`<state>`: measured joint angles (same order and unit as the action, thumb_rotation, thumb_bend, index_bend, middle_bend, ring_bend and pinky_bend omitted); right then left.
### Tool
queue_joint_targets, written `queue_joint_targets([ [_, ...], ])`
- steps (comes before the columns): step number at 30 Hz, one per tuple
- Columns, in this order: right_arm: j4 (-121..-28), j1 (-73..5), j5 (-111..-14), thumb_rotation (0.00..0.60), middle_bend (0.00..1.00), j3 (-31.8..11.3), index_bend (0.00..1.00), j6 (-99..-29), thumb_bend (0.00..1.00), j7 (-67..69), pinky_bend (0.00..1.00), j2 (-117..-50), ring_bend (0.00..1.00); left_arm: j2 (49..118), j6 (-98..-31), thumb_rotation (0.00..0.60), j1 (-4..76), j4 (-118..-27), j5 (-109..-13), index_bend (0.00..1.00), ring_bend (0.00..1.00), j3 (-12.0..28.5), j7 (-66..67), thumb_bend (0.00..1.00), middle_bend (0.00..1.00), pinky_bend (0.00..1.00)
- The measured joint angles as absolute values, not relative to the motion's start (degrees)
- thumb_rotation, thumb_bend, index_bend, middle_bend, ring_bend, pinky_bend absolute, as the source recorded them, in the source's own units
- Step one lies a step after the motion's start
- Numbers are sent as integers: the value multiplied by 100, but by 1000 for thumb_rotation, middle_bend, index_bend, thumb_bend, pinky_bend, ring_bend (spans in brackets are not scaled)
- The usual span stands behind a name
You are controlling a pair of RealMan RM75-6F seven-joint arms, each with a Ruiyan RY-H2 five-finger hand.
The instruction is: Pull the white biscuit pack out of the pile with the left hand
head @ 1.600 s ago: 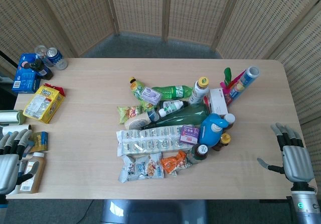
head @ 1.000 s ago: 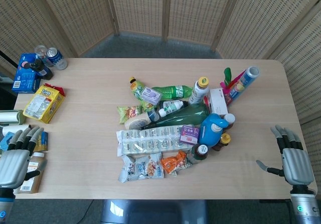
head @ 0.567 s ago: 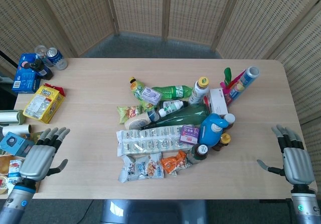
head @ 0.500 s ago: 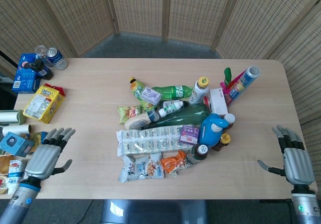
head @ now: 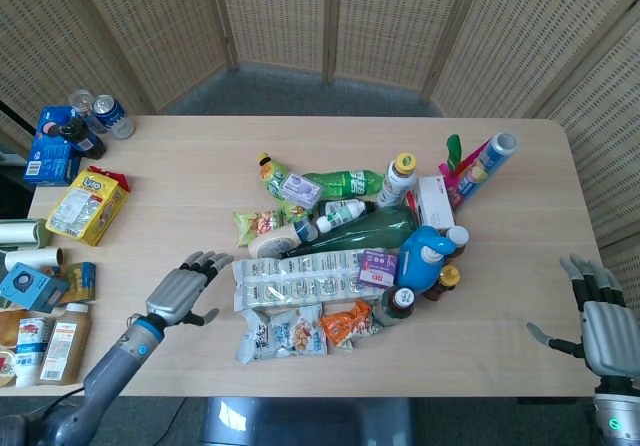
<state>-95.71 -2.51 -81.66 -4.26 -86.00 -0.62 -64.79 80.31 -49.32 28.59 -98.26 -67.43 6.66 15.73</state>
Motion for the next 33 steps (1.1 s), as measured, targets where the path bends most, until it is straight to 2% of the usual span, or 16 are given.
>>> queue_joint_targets([
  [8,-9566,-168,-8135,490,0,-427,0,-8640,37,25,0,-6402,0,8711,-4659,600,3296,-9270,-6394,0,0,743,1485,383,0,0],
  [20,-9498,-133,-8119,493,0,-425,0,-8596,36,121,0,-6429,0,9140,-4707,600,3444,-8827,-6199,0,3,656,1311,385,0,0],
  [21,-9494,-125,-8115,494,0,-425,0,-8601,35,126,0,-6428,0,9187,-4725,600,3446,-8780,-6208,0,26,659,1268,384,0,0],
  [23,-9486,-105,-8104,494,0,-427,0,-8615,35,139,0,-6422,0,9300,-4793,600,3448,-8653,-6259,16,138,667,1177,383,11,2],
  [24,-9486,-98,-8101,494,0,-428,0,-8620,35,144,0,-6418,0,9349,-4833,600,3447,-8595,-6290,53,225,672,1141,383,44,30],
  [26,-9487,-82,-8096,491,0,-427,0,-8627,37,149,0,-6406,0,9463,-4932,600,3443,-8452,-6356,175,382,686,1063,383,165,178],
  [28,-9491,-71,-8095,493,0,-428,0,-8635,35,151,0,-6402,0,9553,-5015,600,3435,-8335,-6400,288,498,707,976,383,286,318],
  [31,-9498,-59,-8092,494,0,-433,0,-8641,36,144,0,-6399,0,9655,-5141,600,3405,-8178,-6457,394,593,734,822,384,398,423],
  [33,-9503,-56,-8091,495,0,-437,0,-8640,37,135,0,-6397,0,9652,-5174,600,3372,-8140,-6500,412,610,724,733,384,419,441],
])
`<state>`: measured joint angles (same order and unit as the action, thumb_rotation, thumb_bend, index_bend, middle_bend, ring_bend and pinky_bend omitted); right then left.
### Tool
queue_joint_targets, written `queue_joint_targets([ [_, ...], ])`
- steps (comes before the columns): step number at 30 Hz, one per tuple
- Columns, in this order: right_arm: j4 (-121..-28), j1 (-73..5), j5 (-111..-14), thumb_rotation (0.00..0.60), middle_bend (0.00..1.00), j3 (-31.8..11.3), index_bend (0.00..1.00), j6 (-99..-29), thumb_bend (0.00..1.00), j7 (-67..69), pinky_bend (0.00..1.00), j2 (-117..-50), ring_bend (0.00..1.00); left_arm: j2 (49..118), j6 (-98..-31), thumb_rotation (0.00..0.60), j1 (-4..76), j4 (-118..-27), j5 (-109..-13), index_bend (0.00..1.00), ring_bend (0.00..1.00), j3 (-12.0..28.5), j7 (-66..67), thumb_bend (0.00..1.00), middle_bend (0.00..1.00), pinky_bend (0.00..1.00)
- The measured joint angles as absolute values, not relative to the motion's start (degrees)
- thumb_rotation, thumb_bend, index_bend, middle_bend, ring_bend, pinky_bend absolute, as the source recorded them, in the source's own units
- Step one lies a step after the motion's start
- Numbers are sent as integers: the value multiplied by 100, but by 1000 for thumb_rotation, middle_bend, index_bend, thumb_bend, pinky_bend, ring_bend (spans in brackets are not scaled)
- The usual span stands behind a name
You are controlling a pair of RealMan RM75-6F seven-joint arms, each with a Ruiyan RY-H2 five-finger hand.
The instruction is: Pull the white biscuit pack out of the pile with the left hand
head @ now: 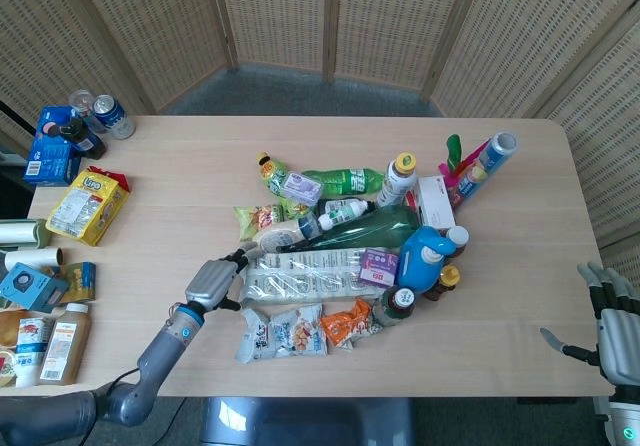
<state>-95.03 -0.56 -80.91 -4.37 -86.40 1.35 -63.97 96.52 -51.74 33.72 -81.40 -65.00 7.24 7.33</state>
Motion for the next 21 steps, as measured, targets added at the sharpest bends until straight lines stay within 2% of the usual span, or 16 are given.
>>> queue_joint_targets([
  [10,-9581,-107,-8117,495,0,-465,0,-8583,36,30,0,-6400,0,9160,-5564,600,3002,-8313,-6784,426,619,563,225,383,441,451],
  [21,-9728,-190,-8149,494,0,-484,0,-8497,36,-166,0,-6417,0,8164,-6564,600,2461,-8837,-7582,431,619,508,-707,384,445,451],
])
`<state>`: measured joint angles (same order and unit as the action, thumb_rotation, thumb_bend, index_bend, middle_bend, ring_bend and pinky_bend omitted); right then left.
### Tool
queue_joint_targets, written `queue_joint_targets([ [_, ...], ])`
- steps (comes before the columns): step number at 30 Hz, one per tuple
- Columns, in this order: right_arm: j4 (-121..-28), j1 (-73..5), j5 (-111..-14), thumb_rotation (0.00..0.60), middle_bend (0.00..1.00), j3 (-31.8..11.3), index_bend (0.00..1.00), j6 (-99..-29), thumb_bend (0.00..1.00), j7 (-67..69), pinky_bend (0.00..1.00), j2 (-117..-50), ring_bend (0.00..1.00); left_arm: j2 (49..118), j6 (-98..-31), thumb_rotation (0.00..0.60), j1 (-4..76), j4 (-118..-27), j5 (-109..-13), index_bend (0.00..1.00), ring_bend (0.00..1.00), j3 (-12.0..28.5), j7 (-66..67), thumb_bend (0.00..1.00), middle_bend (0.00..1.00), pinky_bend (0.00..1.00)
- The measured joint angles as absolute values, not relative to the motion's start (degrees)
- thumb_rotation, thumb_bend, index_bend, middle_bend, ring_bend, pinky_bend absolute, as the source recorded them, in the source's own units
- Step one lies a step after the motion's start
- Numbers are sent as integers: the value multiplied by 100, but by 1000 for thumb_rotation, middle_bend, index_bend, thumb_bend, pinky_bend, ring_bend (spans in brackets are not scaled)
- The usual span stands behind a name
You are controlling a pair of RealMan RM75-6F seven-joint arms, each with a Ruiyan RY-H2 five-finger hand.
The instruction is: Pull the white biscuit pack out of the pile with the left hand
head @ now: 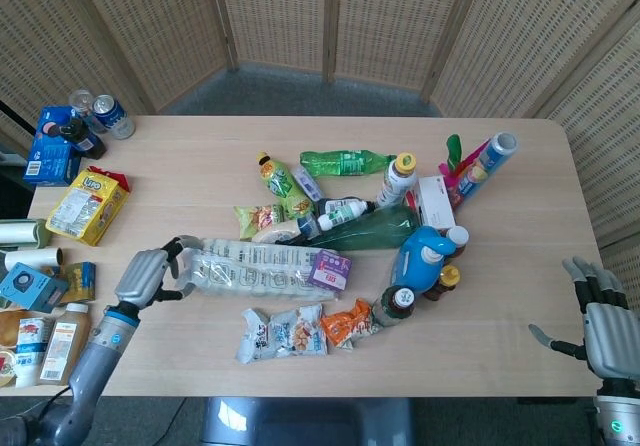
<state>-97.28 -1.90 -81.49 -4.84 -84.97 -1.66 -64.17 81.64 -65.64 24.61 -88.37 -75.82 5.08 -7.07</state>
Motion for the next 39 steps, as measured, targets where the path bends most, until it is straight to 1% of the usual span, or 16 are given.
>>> queue_joint_targets([
  [5,-9773,-219,-8146,491,0,-488,0,-8460,37,-226,0,-6438,0,7832,-6963,600,2307,-9085,-7859,431,619,587,-1068,384,444,450],
  [11,-9787,-224,-8129,493,0,-495,0,-8457,35,-237,0,-6437,0,7577,-7268,600,2246,-9365,-8200,431,620,694,-1365,383,442,450],
  [22,-9721,-218,-8107,492,0,-494,0,-8444,36,-131,0,-6456,0,7280,-7662,600,2304,-9840,-8539,428,620,1026,-1775,382,442,451],
  [39,-9686,-274,-8128,491,0,-498,0,-8381,37,-101,0,-6523,0,6181,-8329,600,2301,-10926,-8478,430,620,1988,-2964,383,443,450],
])
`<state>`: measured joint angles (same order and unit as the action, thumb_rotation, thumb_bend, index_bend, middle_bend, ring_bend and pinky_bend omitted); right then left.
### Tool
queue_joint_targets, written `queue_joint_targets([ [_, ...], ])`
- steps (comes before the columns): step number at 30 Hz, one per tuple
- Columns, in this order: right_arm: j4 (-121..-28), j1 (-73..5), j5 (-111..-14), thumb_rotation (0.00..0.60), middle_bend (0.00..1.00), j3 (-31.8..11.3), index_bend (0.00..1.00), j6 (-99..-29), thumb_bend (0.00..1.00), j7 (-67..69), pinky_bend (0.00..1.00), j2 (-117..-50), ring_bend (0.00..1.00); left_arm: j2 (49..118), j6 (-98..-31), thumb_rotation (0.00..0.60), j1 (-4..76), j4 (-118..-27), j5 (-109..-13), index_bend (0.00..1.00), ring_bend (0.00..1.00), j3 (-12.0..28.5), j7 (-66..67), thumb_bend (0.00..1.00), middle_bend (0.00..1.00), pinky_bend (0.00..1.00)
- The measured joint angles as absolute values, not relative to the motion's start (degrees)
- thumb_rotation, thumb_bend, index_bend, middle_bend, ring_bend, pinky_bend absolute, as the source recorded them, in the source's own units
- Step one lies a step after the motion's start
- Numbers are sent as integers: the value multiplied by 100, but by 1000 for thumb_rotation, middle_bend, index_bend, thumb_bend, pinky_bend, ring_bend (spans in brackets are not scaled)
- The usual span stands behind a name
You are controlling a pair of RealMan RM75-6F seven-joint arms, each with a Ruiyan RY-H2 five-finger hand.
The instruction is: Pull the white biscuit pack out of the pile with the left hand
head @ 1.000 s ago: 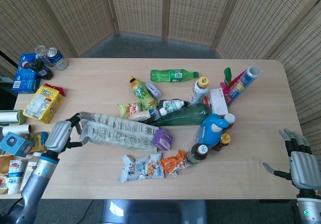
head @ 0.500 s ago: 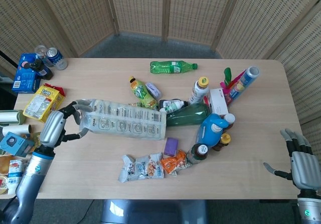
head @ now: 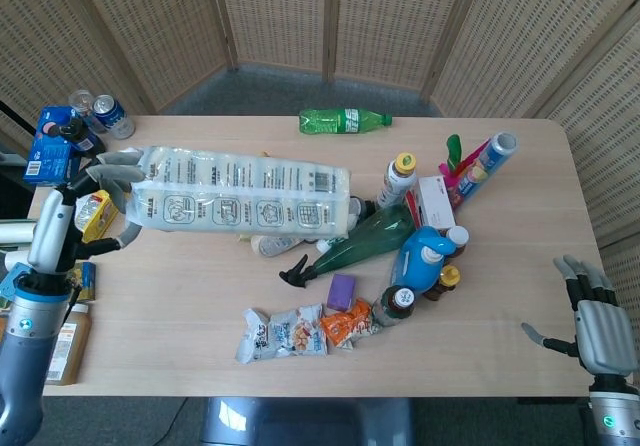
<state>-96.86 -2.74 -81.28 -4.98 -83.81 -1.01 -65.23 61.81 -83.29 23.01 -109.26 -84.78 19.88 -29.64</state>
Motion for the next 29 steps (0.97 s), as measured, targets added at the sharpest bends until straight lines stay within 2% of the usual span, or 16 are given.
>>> queue_joint_targets([
  [11,-9617,-250,-8159,491,0,-470,0,-8405,37,-3,0,-6546,0,5739,-8705,600,2241,-11455,-8196,430,619,2555,-3613,384,443,450],
  [29,-9569,-207,-8266,494,0,-444,0,-8492,37,127,0,-6551,0,5449,-8893,600,2096,-11771,-8237,431,620,2638,-3835,384,443,451],
])
